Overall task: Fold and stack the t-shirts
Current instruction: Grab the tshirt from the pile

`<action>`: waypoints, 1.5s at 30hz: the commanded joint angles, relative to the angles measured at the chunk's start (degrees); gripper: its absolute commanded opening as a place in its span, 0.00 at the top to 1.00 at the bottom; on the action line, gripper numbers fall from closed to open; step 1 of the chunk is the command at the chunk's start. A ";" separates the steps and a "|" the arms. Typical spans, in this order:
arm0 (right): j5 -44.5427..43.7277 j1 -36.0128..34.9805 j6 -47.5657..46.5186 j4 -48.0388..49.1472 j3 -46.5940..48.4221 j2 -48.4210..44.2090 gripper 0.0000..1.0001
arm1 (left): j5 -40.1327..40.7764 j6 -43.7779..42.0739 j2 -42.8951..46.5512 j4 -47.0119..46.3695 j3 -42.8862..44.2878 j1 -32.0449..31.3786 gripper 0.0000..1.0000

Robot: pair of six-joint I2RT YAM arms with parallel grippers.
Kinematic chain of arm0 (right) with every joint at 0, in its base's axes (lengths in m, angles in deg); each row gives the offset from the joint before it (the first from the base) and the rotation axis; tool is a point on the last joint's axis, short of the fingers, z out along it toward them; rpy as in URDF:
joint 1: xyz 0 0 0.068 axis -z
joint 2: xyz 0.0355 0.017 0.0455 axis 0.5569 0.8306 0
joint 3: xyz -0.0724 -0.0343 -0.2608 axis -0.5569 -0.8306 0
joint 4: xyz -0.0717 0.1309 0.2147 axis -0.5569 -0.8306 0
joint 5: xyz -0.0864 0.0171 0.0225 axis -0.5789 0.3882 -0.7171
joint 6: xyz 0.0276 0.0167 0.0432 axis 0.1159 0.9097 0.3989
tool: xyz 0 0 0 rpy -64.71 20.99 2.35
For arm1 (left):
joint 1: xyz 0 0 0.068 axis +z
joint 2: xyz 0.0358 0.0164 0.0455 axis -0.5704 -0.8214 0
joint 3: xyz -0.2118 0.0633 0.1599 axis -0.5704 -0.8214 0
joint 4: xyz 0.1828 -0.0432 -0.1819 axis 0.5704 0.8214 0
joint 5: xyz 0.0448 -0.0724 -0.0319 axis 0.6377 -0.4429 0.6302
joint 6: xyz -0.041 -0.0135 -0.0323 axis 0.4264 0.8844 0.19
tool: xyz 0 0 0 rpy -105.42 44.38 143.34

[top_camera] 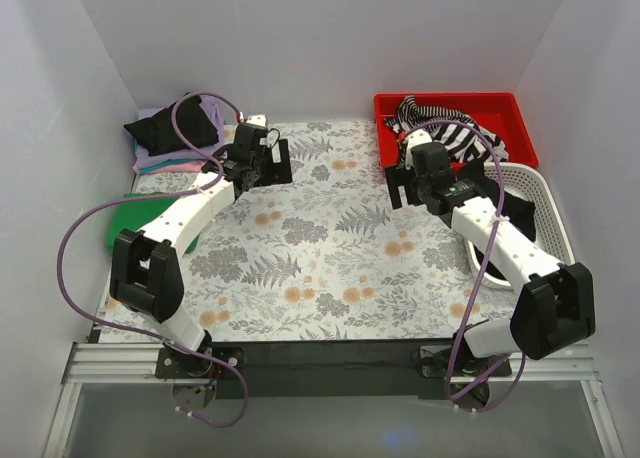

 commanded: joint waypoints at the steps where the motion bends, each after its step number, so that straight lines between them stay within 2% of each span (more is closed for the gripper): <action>1: -5.72 -0.23 0.12 -2.05 2.18 -2.14 0.02 | -1.25 1.20 2.42 -0.65 1.45 0.33 0.02; 6: -11.27 -0.05 1.44 -6.80 5.97 -1.08 0.02 | -1.96 1.98 2.77 -0.39 2.07 1.64 0.02; 15: -9.60 3.20 5.48 -8.47 12.29 -0.30 0.01 | -8.63 1.46 4.79 -2.24 0.40 4.37 0.02; 17: -12.40 3.29 5.74 -8.30 14.13 0.84 0.01 | -9.43 1.81 5.14 -2.93 -0.12 4.37 0.02; 19: -19.61 3.73 7.40 -7.68 15.02 3.04 0.02 | -11.52 1.99 5.41 -3.55 -0.83 4.37 0.02; 26: -23.14 12.94 12.16 -7.16 15.55 5.33 0.01 | -17.16 2.51 4.53 -4.34 -1.53 4.37 0.02; 27: -22.97 13.74 12.42 -7.15 15.20 6.29 0.07 | -17.51 2.43 4.53 -4.43 -1.54 4.37 0.02; 30: -21.65 15.33 11.64 -6.98 14.93 8.13 0.16 | -18.92 2.60 4.18 -4.78 -1.45 4.37 0.02; 39: -17.69 18.93 10.84 -6.01 15.46 15.95 0.15 | -20.77 3.13 4.09 -5.05 -1.89 4.37 0.02; 43: -16.55 19.81 11.02 -5.66 16.78 18.95 0.19 | -20.50 3.13 4.18 -5.05 -2.24 4.37 0.02; 45: -16.99 19.90 11.10 -5.49 16.96 20.09 0.27 | -20.33 2.95 4.35 -4.96 -2.50 4.37 0.02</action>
